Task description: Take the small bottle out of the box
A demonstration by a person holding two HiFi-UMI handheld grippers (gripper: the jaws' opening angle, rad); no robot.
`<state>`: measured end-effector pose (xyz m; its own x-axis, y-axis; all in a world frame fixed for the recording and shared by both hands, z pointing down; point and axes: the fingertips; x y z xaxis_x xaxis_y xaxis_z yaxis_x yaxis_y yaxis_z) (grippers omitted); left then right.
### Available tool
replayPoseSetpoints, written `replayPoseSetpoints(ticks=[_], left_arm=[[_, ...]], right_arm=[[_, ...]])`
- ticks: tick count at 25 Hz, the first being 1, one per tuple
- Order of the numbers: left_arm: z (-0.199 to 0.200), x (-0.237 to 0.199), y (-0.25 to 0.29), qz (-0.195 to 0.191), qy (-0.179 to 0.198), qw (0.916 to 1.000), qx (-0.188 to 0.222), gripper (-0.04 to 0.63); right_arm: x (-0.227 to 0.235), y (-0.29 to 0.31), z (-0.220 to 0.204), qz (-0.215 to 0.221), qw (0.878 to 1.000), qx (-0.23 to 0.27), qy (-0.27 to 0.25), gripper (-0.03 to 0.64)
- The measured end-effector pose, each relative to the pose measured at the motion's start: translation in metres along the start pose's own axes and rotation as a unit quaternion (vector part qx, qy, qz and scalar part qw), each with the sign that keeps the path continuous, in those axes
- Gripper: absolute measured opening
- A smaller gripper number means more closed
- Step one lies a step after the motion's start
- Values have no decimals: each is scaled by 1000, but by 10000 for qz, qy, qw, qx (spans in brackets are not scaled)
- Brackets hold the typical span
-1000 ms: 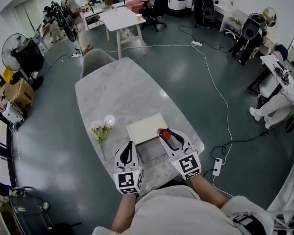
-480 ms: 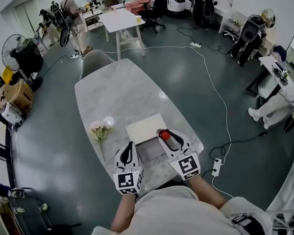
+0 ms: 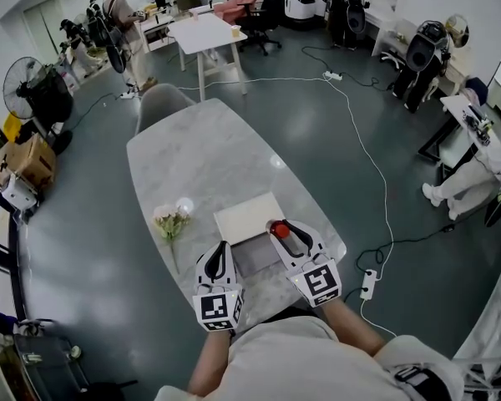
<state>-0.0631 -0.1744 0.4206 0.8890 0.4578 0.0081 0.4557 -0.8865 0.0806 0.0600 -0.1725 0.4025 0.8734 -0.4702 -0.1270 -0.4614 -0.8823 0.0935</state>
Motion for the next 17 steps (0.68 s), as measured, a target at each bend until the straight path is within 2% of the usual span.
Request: replayPoseSetpoints(ticks=[17], left_arm=[[-3,1,7,-55,-64,9999,-150,23]], right_arm=[[5,6,-2,140,9999,19,-64,155]])
Point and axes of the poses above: the fingertips, and each gripper's own axes: y forward along the fingers, x to its right, z out of its top, and after that the axes turned 1 degree about y, right-handed
